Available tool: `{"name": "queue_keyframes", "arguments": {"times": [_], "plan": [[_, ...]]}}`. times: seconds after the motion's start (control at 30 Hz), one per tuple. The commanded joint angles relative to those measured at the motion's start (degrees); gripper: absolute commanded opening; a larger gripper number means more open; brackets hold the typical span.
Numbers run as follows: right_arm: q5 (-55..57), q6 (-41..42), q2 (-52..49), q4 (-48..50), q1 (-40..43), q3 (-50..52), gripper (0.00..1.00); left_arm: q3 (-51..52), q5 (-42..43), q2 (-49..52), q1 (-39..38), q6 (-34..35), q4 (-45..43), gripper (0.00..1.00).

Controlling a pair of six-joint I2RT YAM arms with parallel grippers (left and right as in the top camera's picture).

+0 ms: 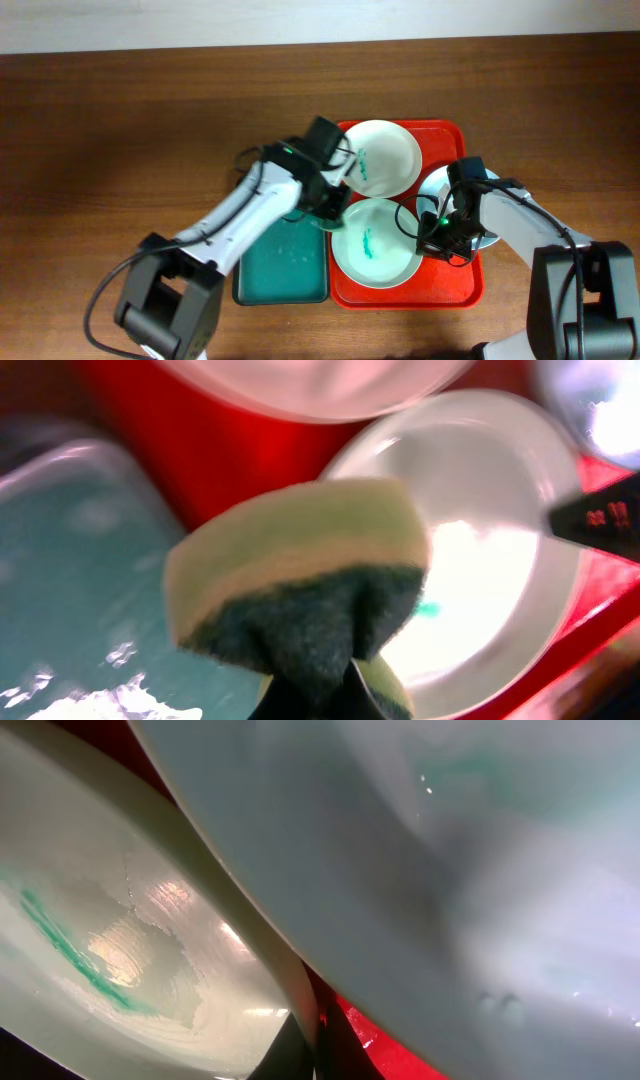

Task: Clean dirty plates on tray and stack at the side
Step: 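Scrub the lower plate with the sponge while right gripper holds plate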

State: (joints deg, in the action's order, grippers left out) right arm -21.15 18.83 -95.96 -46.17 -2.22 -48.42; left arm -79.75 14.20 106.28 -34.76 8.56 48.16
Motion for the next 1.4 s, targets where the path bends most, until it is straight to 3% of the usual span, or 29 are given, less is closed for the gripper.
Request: {"name": "queue_keyframes", "arguments": {"times": [0.0, 0.13, 0.23, 0.37, 0.43, 0.47, 0.6, 0.73, 0.77, 0.83, 0.87, 0.9, 0.97, 1.03, 1.1, 1.23, 1.37], "plan": [[2.5, 1.4, -1.3, 0.1, 0.4, 0.3, 0.04, 0.2, 1.5, 1.0, -7.2, 5.6, -6.0, 0.0], [2.5, 1.4, -1.3, -0.1, 0.4, 0.3, 0.04, 0.2, 7.2, 11.3, -9.9, 8.8, -10.7, 0.0], [2.5, 1.2, -1.3, -0.5, 0.4, 0.3, 0.04, 0.2, 6.2, 16.8, -9.4, 8.8, -9.8, 0.0], [2.5, 1.2, -1.3, -0.7, 0.4, 0.3, 0.04, -2.8, -15.1, 16.8, -6.8, 8.8, 2.3, 0.0], [2.5, 1.2, -1.3, -0.7, 0.4, 0.3, 0.04, -4.0, -17.1, 16.8, -5.0, 8.8, 4.6, 0.0], [2.5, 1.2, -1.3, -0.7, 0.4, 0.3, 0.04, -4.0, -15.4, 16.8, -4.9, 8.7, 4.1, 0.0], [2.5, 1.2, -1.3, -0.5, 0.4, 0.3, 0.04, -4.0, 14.1, 17.0, -9.8, 5.5, -6.7, 0.0], [2.5, 1.2, -1.3, -0.5, 0.4, 0.3, 0.04, -4.0, 16.7, 17.1, -11.6, 5.0, -7.1, 0.0], [2.5, 1.2, -1.3, -0.5, 0.4, 0.3, 0.04, -4.0, 16.6, 17.1, -11.3, 2.2, -4.8, 0.0], [2.5, 1.2, -1.3, -0.5, 0.4, 0.3, 0.04, -4.0, 11.6, 17.1, -10.5, 1.8, 1.0, 0.0], [2.5, 1.2, -1.3, -0.5, 0.4, 0.3, 0.04, -4.0, 5.6, 17.1, -9.6, 2.1, 3.3, 0.0], [2.5, 1.2, -1.3, -0.5, 0.4, 0.3, 0.04, -4.0, -5.6, 17.1, -8.0, 5.5, 5.6, 0.0], [2.5, 1.2, -1.3, -0.5, 0.4, 0.3, 0.04, -4.1, -16.8, 17.1, -6.3, 8.9, 6.2, 0.0], [2.5, 1.2, -1.3, -0.5, 0.4, 0.3, 0.04, -6.8, -22.9, 17.1, -5.7, 9.0, 6.8, 0.0], [2.5, 1.2, -1.3, -0.5, 0.4, 0.3, 0.04, -8.1, -17.9, 17.1, -5.7, 9.0, 4.0, 0.0], [2.5, 1.2, -1.3, -0.5, 0.4, 0.3, 0.04, -8.0, 11.4, 19.6, -8.2, 8.5, -5.2, 0.0], [2.5, 1.2, -1.3, -0.5, 0.4, 0.3, 0.04, -8.1, 13.7, 20.0, -12.7, 5.0, -5.9, 0.0]]}}
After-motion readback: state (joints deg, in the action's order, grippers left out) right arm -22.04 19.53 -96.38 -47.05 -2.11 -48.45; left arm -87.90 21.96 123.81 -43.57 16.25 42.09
